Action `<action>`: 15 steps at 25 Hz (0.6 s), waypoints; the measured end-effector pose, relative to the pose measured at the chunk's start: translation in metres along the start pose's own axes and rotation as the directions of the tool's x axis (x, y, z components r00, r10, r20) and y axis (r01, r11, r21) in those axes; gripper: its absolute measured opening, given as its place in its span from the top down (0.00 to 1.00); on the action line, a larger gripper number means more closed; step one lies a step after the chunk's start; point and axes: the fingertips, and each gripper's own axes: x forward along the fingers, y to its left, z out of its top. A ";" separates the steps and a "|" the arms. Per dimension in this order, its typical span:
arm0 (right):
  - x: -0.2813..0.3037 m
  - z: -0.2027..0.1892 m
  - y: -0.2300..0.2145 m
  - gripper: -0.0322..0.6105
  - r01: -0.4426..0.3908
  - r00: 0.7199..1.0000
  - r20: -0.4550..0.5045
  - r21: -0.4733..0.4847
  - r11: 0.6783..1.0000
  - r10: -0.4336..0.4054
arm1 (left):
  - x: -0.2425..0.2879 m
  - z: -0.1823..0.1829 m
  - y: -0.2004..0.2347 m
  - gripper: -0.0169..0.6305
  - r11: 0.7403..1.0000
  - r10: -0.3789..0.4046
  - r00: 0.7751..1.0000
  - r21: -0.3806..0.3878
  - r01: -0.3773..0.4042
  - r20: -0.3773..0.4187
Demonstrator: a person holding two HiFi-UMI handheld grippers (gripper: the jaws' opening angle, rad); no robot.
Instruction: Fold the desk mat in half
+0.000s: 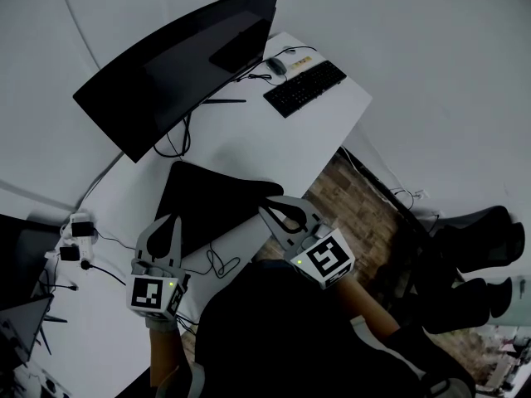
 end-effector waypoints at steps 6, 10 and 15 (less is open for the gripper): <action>0.004 -0.001 0.005 0.89 -0.007 1.000 -0.017 -0.017 1.000 0.007 | -0.003 -0.006 0.003 0.96 1.000 -0.008 1.000 -0.010 0.008 -0.007; 0.003 -0.004 0.006 0.89 -0.006 1.000 -0.022 -0.015 1.000 0.006 | -0.004 -0.013 -0.002 0.96 0.999 -0.025 1.000 -0.027 0.024 -0.019; 0.003 -0.007 0.007 0.89 -0.002 0.999 -0.038 -0.008 1.000 0.002 | -0.007 -0.016 0.006 0.96 1.000 0.017 0.998 0.003 -0.017 -0.066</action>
